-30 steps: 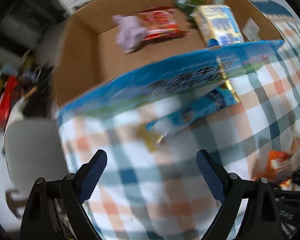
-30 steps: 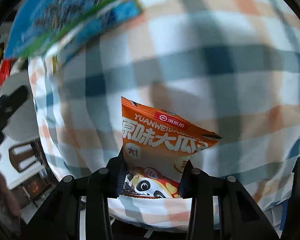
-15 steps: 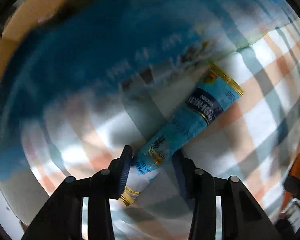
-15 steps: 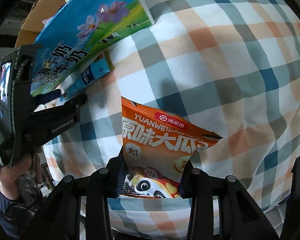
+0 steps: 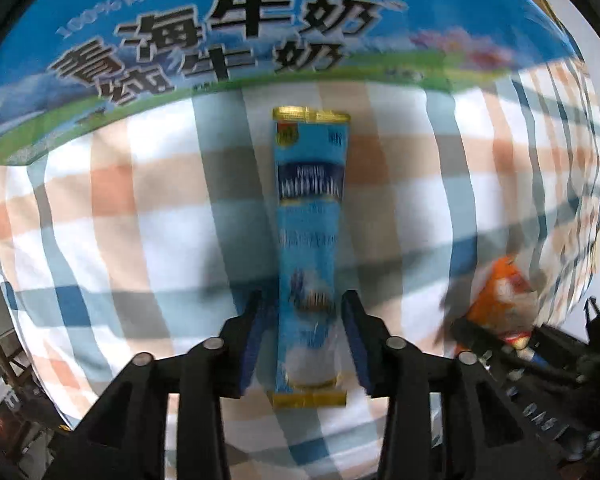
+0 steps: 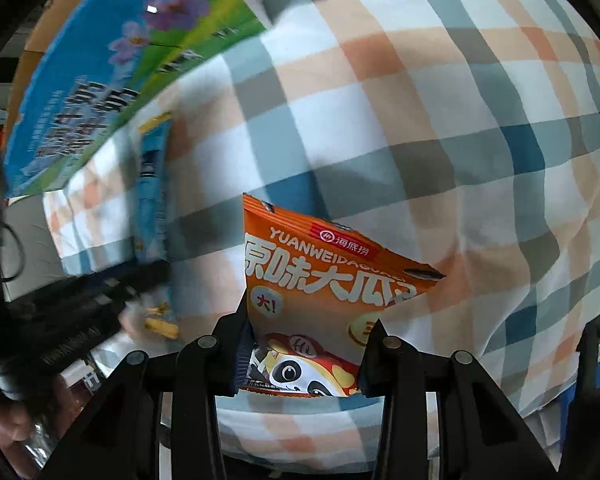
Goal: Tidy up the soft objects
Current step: 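Grasp the blue Nestle tube with the left gripper while the right grasps the orange seed bag, then lower both items into the box and open both grippers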
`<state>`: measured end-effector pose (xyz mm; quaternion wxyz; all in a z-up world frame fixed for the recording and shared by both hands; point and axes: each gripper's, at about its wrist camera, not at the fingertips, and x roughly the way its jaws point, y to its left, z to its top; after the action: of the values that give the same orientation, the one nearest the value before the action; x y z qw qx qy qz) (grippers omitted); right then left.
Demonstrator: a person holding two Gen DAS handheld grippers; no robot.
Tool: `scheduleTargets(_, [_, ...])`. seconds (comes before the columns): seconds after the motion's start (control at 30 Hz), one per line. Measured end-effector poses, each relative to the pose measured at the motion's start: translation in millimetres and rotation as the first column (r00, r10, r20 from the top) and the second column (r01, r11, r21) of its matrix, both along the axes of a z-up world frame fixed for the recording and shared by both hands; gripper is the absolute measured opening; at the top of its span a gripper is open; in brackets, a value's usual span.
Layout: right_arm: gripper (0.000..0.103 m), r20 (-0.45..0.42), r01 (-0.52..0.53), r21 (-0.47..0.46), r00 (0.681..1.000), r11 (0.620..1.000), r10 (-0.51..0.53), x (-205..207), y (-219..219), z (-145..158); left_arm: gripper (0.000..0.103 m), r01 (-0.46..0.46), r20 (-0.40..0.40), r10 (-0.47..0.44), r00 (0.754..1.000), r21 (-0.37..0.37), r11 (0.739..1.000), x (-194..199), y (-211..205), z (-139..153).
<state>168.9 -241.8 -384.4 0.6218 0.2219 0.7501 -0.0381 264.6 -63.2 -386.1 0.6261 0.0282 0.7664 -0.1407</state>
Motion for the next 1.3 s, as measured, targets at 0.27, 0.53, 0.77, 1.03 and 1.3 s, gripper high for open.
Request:
scheduleTargets(0.27, [0.056, -0.029, -0.034, -0.030, 0.999, 0.999, 0.033, 4, 10, -16, 0.028, 0.063, 0.069, -0.068, 0.995, 0.075, 0.995, 7, -24, -10])
scheduleTargets(0.53, [0.040, 0.017, -0.064, -0.055, 0.998, 0.996, 0.065, 1, 23, -7, 0.014, -0.011, 0.113, 0.006, 0.994, 0.043, 0.999, -32, 0, 15])
scheduleTargets(0.77, [0.035, 0.082, -0.118, -0.052, 0.989, 0.992, 0.122, 0, 42, 30, 0.013, -0.060, 0.221, 0.056, 0.974, 0.011, 0.998, -59, 21, 76])
scheduleTargets(1.03, [0.034, 0.215, -0.183, -0.018, 0.959, 0.983, 0.182, 11, 55, 97, 0.013, -0.108, 0.355, 0.123, 0.927, -0.063, 0.992, -63, 45, 161])
scheduleTargets(1.3, [0.034, 0.357, -0.228, 0.024, 0.911, 0.973, 0.205, 45, 67, 165, 0.013, -0.131, 0.437, 0.166, 0.884, -0.108, 0.985, -9, 39, 195])
